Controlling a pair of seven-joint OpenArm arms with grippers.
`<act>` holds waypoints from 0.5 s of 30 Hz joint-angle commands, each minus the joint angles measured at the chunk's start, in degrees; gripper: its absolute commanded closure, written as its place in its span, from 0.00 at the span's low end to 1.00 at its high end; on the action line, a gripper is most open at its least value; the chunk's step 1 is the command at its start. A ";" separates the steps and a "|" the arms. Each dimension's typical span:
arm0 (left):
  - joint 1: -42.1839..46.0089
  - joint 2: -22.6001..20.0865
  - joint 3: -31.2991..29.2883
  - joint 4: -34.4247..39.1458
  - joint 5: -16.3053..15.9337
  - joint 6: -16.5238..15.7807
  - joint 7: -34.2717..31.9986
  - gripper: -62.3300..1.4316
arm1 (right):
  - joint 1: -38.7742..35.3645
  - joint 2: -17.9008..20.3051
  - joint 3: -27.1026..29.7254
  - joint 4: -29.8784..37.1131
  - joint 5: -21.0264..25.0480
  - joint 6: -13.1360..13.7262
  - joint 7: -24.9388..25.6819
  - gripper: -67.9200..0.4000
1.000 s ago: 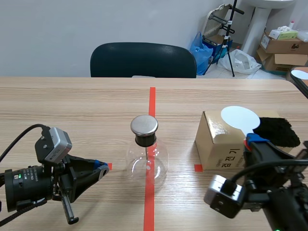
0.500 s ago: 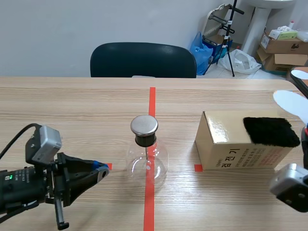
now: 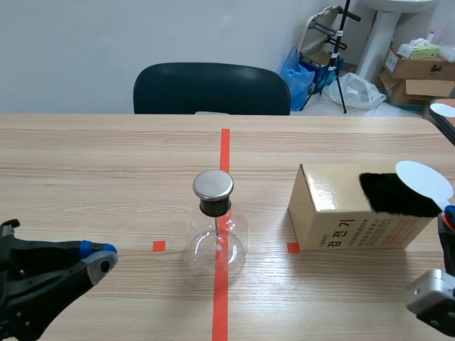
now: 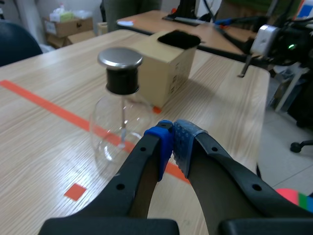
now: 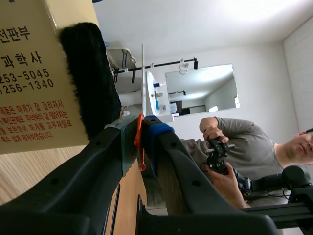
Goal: Do the electroscope experiment
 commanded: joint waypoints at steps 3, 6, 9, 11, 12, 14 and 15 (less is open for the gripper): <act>5.70 0.13 -4.70 5.73 2.23 -0.09 -3.82 0.93 | 1.90 0.57 -0.22 -1.03 -1.53 -3.32 -0.15 0.98; 9.62 0.13 -7.98 9.46 3.85 -0.11 -4.24 0.93 | 2.93 0.20 -0.22 -2.60 -3.54 -3.32 -0.63 0.98; 11.32 0.13 -9.73 11.47 4.26 -0.79 -4.20 0.93 | 3.41 0.09 -0.22 -3.87 -5.49 -3.32 -1.07 0.98; 11.43 0.13 -10.36 11.87 5.44 -1.44 -4.17 0.92 | 3.43 0.09 -0.22 -4.59 -6.78 -3.32 -1.68 0.98; 11.41 0.13 -10.43 11.87 5.68 -1.60 -4.00 0.89 | 3.43 0.09 -0.22 -4.98 -7.28 -3.32 -1.92 0.98; 11.41 0.13 -10.43 11.87 5.66 -1.60 -3.80 0.67 | 3.43 0.07 -0.22 -5.77 -8.35 -3.32 -2.54 0.98; 11.41 0.13 -10.43 11.87 5.66 -1.60 -3.80 0.51 | 3.43 0.07 -0.22 -6.05 -9.05 -3.32 -3.15 0.98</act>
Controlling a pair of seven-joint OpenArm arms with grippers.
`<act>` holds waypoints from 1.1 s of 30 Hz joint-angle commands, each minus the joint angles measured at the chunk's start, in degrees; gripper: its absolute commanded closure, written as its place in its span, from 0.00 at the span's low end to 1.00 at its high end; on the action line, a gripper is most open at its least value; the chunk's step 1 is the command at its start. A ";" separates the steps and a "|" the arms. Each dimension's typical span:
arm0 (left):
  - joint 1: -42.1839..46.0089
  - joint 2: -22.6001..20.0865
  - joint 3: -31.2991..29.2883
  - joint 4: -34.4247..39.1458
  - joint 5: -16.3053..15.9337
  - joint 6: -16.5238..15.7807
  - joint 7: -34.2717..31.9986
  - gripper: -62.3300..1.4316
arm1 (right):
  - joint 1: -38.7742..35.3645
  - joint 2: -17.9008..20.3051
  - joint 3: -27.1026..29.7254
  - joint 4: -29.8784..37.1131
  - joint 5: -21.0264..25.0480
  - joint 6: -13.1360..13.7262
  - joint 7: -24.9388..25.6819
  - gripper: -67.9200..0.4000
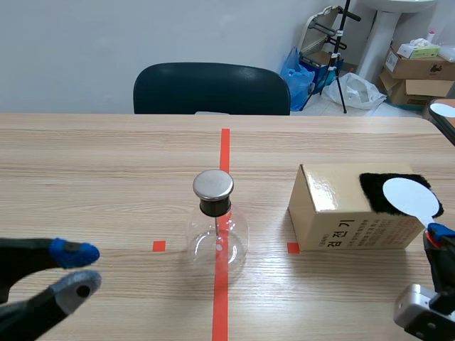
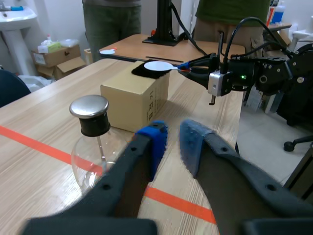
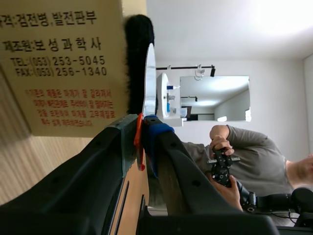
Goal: Do the electroscope experiment
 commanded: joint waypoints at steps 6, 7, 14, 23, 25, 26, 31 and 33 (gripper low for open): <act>-0.87 0.44 0.22 -0.13 -1.22 -0.13 -2.86 0.00 | 0.46 0.13 -0.24 -0.02 -1.60 -3.30 -1.77 0.98; -0.87 0.44 0.22 -0.13 -1.22 -0.13 -3.17 0.00 | 0.52 0.13 -0.35 -0.02 -1.62 -3.30 -0.57 0.98; -0.87 0.44 0.22 -0.13 -1.22 -0.13 -3.80 0.00 | 0.50 0.17 -1.99 -0.02 -1.68 -3.30 -7.28 0.98; -0.87 0.44 0.22 -0.13 -1.22 -0.11 -3.82 0.00 | 0.83 0.37 -3.06 0.00 -3.89 -3.30 -10.32 0.98; -0.87 0.44 0.22 -0.13 -1.22 -0.11 -3.80 0.00 | 0.90 0.50 -3.04 0.00 -4.00 -2.89 -8.63 0.98; -0.87 0.44 0.22 -0.13 -1.22 -0.11 -3.80 0.00 | 1.05 0.48 -3.13 0.00 -4.04 -2.71 -5.53 0.98; -0.90 0.42 0.22 -0.13 -1.22 -0.09 -3.80 0.00 | 1.27 0.02 -3.72 0.00 -3.63 -3.30 -11.74 0.98; -0.90 0.42 0.22 -0.13 -1.22 -0.09 -3.80 0.00 | 1.16 0.15 -3.72 0.00 -4.24 -3.04 -13.57 0.98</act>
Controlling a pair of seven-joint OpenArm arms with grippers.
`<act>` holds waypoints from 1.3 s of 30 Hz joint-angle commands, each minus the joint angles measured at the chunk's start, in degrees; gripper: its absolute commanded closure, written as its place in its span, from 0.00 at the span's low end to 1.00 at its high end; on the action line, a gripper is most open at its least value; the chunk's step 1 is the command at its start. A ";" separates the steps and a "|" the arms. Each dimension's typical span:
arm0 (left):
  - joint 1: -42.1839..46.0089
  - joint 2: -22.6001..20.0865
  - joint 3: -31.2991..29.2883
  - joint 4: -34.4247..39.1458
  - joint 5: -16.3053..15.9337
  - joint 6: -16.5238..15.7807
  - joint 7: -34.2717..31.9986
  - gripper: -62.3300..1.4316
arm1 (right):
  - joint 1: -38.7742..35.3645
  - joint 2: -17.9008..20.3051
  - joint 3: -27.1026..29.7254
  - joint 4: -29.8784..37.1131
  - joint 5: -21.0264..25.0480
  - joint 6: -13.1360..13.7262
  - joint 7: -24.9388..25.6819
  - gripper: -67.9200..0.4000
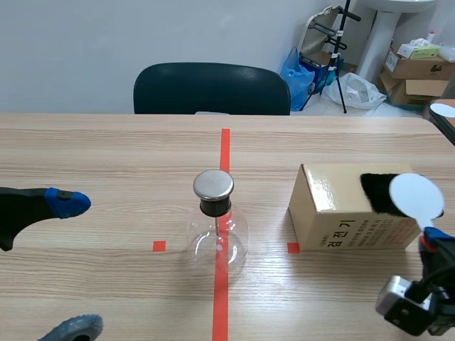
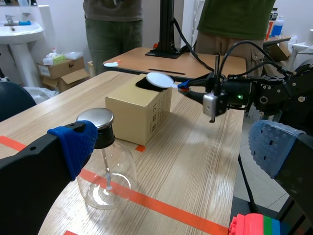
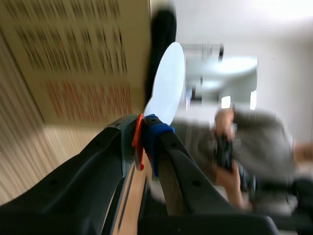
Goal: Do the electroscope experiment
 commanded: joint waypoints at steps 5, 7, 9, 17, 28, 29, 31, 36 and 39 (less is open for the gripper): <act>-0.17 0.26 0.20 0.09 -0.74 -0.07 -1.20 0.00 | 0.42 0.72 0.39 0.52 -1.01 -2.64 6.84 0.98; -0.17 0.26 0.20 0.09 -0.74 0.00 -1.20 0.00 | 0.26 0.72 0.42 0.52 -1.01 -2.64 0.31 0.98; -0.17 0.26 0.20 0.09 -0.74 0.13 -1.18 0.00 | 0.26 0.74 0.42 0.52 -1.46 -1.95 1.33 0.98; -0.17 0.26 0.13 0.09 -0.74 0.17 -1.18 0.00 | -0.39 0.57 0.44 0.52 -1.18 -2.16 -0.83 0.98; -0.17 0.26 0.13 0.09 -0.74 0.35 -1.18 0.00 | -0.31 -0.31 -1.11 0.92 -1.88 -1.73 4.72 0.98; -0.17 0.26 0.13 0.09 -0.74 0.35 -1.18 0.00 | -0.31 -0.59 -1.40 1.03 -1.88 -2.64 4.61 0.98; -0.17 0.24 0.13 0.09 -0.74 0.35 -1.18 0.00 | -0.72 -0.87 -1.40 1.25 -1.38 -2.64 -1.49 0.98; -0.17 0.26 0.13 0.09 -0.76 0.35 -1.18 0.00 | -0.87 -0.70 -1.31 1.22 -1.90 -1.27 3.02 0.98; -0.17 0.26 0.13 0.09 -0.74 0.35 -1.16 0.00 | -1.01 -0.87 -1.55 1.81 -1.22 -2.64 0.17 0.98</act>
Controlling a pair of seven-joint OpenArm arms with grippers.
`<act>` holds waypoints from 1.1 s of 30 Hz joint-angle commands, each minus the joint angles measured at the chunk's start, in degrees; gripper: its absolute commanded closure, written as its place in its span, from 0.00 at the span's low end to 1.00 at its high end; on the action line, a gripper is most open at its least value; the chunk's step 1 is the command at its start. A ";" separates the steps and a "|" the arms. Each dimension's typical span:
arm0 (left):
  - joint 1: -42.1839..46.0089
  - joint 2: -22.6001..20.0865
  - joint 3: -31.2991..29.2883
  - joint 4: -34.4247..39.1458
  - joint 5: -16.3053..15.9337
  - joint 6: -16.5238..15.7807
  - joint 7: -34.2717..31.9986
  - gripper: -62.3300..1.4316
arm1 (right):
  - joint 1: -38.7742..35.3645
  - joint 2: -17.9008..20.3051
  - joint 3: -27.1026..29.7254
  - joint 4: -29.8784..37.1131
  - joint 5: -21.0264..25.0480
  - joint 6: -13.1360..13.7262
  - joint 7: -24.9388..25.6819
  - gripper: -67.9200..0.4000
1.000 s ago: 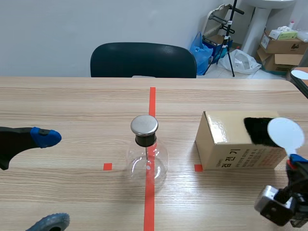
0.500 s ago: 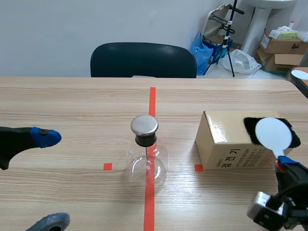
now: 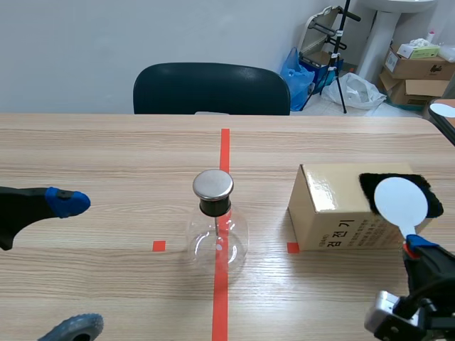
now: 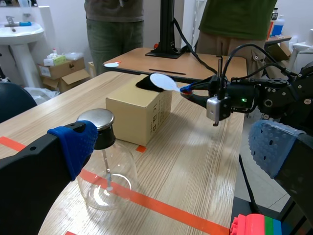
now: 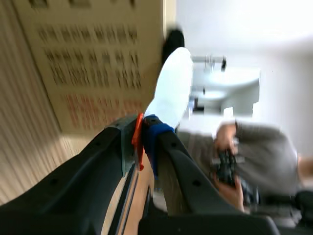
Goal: Do the electroscope experiment
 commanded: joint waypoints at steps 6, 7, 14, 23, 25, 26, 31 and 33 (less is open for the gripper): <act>-0.20 0.26 0.13 0.09 -0.76 0.15 -1.18 0.00 | -0.09 0.15 -0.13 1.36 -0.39 -1.44 2.91 0.98; -0.20 0.26 0.13 0.09 -0.76 0.15 -1.18 0.00 | -0.11 0.13 -0.46 1.51 0.09 -2.56 1.55 0.98; -0.31 0.26 0.13 0.09 -0.76 0.35 -1.18 0.00 | -0.07 0.13 -0.46 1.68 -0.26 -2.23 -0.22 0.98; -0.31 0.26 0.13 0.09 -0.74 0.37 -1.16 0.00 | 0.00 -0.02 -0.39 1.92 -0.42 -1.81 1.62 0.98; -0.33 0.26 0.13 0.09 -0.74 0.37 -1.14 0.00 | 0.04 -0.02 -0.42 1.95 0.46 -2.56 -3.19 0.98; -0.33 0.26 0.13 0.09 -0.74 0.37 -1.14 0.00 | -0.13 0.00 -0.28 1.95 0.79 -2.56 -7.45 0.98; -0.33 0.26 0.13 0.09 -0.74 0.37 -1.14 0.00 | -0.09 0.00 -0.02 1.95 -0.46 -1.40 0.17 0.98; -0.33 0.26 0.13 0.09 -0.74 0.37 -1.14 0.00 | -0.13 -0.15 0.00 1.95 0.66 -2.56 -2.69 0.98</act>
